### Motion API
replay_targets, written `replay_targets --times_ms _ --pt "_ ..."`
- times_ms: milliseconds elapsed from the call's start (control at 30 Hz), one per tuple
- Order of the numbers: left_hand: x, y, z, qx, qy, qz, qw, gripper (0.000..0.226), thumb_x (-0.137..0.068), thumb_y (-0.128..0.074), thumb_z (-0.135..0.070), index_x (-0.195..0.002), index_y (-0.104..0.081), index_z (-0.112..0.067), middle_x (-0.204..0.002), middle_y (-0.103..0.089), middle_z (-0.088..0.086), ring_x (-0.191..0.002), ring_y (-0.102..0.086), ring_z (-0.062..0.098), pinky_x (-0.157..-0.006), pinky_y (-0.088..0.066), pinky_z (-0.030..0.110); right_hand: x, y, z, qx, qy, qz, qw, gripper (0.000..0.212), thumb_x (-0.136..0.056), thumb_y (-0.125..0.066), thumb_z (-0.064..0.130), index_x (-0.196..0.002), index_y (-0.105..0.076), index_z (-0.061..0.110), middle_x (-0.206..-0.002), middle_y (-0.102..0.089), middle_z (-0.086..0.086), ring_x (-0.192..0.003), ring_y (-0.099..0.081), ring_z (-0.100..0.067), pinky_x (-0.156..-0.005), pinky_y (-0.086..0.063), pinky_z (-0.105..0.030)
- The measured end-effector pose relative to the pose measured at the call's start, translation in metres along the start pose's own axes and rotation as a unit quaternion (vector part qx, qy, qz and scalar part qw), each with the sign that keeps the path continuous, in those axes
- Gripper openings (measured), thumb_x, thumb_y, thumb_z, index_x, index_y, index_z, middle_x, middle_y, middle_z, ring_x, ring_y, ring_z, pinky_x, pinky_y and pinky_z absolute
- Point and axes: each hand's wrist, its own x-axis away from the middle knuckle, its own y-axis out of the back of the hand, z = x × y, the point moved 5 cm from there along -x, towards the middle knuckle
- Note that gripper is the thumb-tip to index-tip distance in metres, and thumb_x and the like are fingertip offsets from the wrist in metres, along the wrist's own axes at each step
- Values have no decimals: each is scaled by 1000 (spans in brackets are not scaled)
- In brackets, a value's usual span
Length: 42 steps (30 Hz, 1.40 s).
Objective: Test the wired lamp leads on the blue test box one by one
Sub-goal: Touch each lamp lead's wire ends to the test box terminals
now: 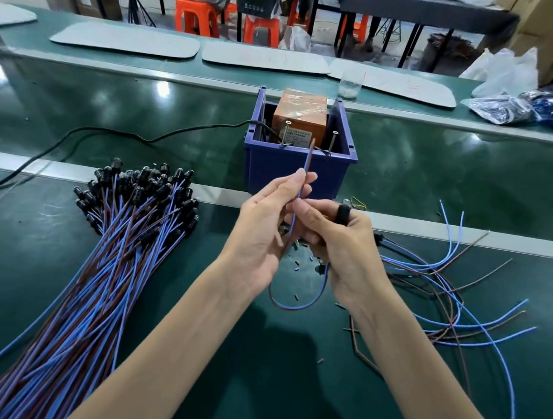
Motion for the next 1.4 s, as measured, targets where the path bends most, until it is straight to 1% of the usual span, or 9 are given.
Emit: replay_targets --times_ms 267,400,500,700,800,867,967,1200,1400 --pt "0 3 3 -46 -64 -54 995 30 -92 -63 -27 -65 -73 -19 -71 -71 7 -50 -56 16 -54 -51 25 3 -1 -6 -65 -57 -28 996 11 -88 -62 3 -78 -65 5 -57 -62 4 -42 -45 0 -37 -34 -9" --pt "1 10 -2 -161 -187 -146 958 27 -100 -50 -27 -77 -59 -16 -74 -71 3 -61 -67 19 -65 -57 36 3 1 -7 -71 -48 -78 993 14 -91 -59 6 -78 -64 3 -55 -62 4 -42 -47 1 -38 -36 -10" --pt "-1 18 -9 -218 -234 -176 931 29 -103 -38 -31 -79 -48 -19 -52 -63 -3 -43 -58 13 -54 -50 37 0 12 -4 -6 -25 -123 992 25 -97 -55 16 -72 -59 14 -55 -60 10 -51 -46 1 -38 -31 -8" --pt "-19 40 -6 -254 -163 -198 933 25 -102 -38 -22 -81 -51 -25 -56 -41 -8 -42 -33 3 -49 -28 26 -7 27 4 30 29 -163 986 31 -103 -43 21 -73 -50 19 -59 -66 9 -60 -62 -3 -56 -47 -17" --pt "-21 40 -3 -223 -144 -182 947 27 -97 -33 -6 -96 -52 -25 -60 -52 -9 -50 -40 2 -57 -34 24 -13 34 4 -29 33 -169 985 26 -102 -44 19 -77 -50 17 -51 -60 6 -48 -60 -10 -54 -50 -18" --pt "-20 38 -5 -235 -167 -163 944 22 -101 -31 -10 -104 -47 -25 -66 -64 -9 -55 -46 5 -67 -38 26 -16 41 3 -37 34 -184 982 26 -101 -46 18 -76 -54 15 -48 -53 7 -44 -52 -9 -51 -47 -19" --pt "-17 35 -10 -278 -207 -149 926 15 -104 -35 -23 -95 -45 -28 -68 -72 -8 -45 -57 10 -57 -40 21 -21 48 2 -49 37 -204 977 27 -99 -45 12 -75 -57 11 -44 -41 8 -39 -37 -7 -41 -33 -17" --pt "-21 43 -25 -363 -256 -217 869 25 -100 -47 -33 -77 -56 -28 -45 -61 -14 -43 -52 9 -73 -53 44 -28 53 6 -38 55 -204 977 28 -97 -39 4 -88 -65 10 -47 -40 9 -43 -34 -7 -44 -31 -17" --pt "-32 40 -29 -349 -252 -260 864 21 -98 -49 -31 -78 -50 -30 -42 -56 -7 -46 -54 1 -73 -46 29 -39 57 15 -6 57 -227 972 27 -98 -42 6 -82 -62 13 -45 -43 11 -39 -35 -4 -38 -28 -15"
